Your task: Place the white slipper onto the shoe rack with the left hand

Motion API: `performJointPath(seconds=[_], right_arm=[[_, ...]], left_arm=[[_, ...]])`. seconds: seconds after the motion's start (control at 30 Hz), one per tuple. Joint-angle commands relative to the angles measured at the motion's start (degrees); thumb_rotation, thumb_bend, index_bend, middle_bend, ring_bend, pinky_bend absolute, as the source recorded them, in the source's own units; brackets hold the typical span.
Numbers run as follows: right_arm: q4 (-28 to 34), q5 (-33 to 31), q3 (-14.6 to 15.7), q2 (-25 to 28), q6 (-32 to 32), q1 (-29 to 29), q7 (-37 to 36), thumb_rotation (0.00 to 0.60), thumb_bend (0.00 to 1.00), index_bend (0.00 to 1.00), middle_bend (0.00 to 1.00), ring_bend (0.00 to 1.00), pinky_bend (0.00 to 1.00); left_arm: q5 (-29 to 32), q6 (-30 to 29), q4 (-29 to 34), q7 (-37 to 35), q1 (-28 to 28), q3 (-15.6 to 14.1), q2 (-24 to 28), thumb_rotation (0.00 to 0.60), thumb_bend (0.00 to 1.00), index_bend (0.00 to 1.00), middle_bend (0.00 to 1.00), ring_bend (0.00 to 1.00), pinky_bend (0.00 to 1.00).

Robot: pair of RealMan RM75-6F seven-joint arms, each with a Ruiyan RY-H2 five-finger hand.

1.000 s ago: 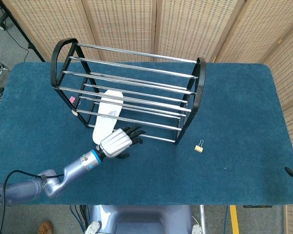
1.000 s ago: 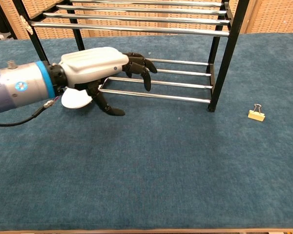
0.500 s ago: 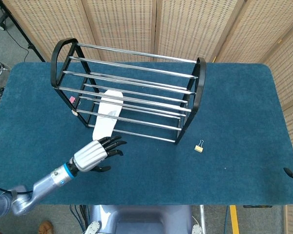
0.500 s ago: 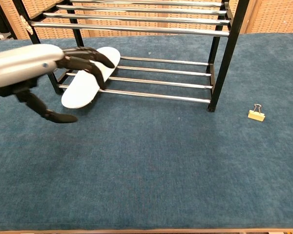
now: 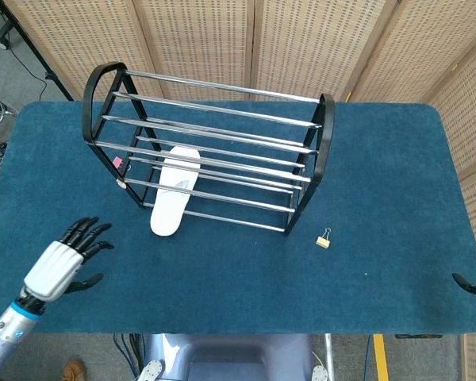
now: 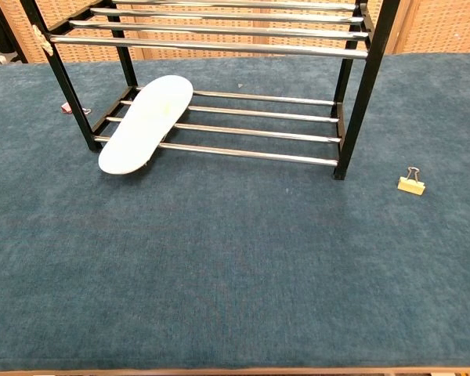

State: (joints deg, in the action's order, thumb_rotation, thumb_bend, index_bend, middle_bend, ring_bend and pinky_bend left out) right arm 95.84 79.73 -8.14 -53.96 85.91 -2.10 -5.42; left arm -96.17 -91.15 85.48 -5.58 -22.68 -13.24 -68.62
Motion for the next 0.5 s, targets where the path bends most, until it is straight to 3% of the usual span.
performJointPath(seconds=[0.03, 0.13, 0.3, 0.5], right_arm=[[0.15, 0.28, 0.14, 0.06, 0.24, 0.14, -0.09, 0.6, 0.0, 0.0, 0.0, 0.0, 0.0], [0.28, 0.58, 0.2, 0.18, 0.69, 0.32, -0.13, 0.6, 0.0, 0.0, 0.0, 0.0, 0.0], [0.63, 0.93, 0.18, 0.3, 1.39, 0.52, 0.02, 0.6, 0.0, 0.0, 0.0, 0.0, 0.0], [0.62, 1.23, 0.49, 0.22, 1.3, 0.54, 0.52, 0.6, 0.0, 0.0, 0.0, 0.0, 0.0]], left_arm=[[2.91, -3.96, 3.13, 0.25, 3.82, 1.38, 3.22, 0.6, 0.19, 0.34, 0.11, 0.0, 0.08], [5.2, -4.59, 4.7, 1.32, 5.49, 3.04, 4.57, 0.6, 0.19, 0.31, 0.05, 0.0, 0.06], [9.84, -1.76, 10.2, 3.23, 7.33, 4.24, 7.0, 0.6, 0.2, 0.13, 0.0, 0.0, 0.02], [11.89, -0.62, 11.02, 3.25, 8.69, 6.26, 6.61, 0.6, 0.19, 0.09, 0.0, 0.0, 0.0]])
